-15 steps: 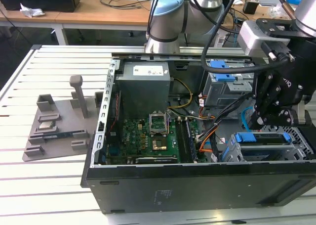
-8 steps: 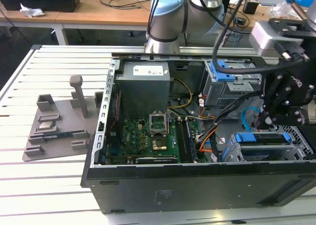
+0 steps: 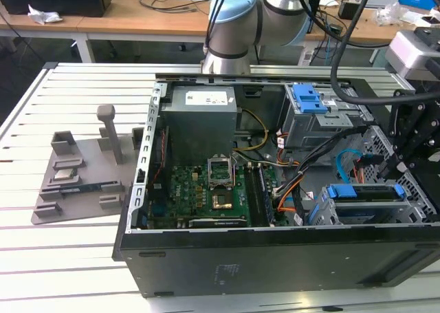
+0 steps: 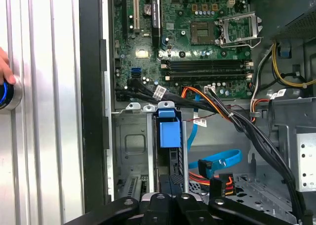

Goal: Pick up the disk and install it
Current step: 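Insert the disk into the insertion slot, then insert the first disk wire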

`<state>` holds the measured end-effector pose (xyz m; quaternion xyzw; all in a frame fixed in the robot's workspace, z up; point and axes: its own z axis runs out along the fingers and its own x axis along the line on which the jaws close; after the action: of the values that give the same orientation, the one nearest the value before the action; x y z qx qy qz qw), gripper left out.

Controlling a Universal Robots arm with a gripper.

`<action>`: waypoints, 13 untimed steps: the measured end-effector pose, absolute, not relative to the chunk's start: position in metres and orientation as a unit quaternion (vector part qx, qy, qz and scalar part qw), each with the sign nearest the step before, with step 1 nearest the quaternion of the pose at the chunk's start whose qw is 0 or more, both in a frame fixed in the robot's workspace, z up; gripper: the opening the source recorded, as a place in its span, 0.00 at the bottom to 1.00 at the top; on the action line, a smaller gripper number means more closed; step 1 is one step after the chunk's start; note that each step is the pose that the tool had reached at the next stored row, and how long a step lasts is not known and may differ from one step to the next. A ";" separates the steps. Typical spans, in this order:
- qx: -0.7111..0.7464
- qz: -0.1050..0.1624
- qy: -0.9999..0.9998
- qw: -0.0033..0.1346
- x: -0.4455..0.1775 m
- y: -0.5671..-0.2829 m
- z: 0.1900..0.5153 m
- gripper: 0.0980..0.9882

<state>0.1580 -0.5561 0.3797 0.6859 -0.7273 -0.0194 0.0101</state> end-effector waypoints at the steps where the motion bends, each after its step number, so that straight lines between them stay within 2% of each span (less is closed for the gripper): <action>1: 0.686 -0.019 -0.727 0.010 0.158 -0.556 0.380 0.01; 11: 0.686 -0.019 -0.727 0.010 0.158 -0.556 0.380 0.02; 13: 0.686 -0.019 -0.727 0.010 0.158 -0.556 0.380 0.15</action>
<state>0.1582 -0.5561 0.3797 0.6860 -0.7273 -0.0194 0.0101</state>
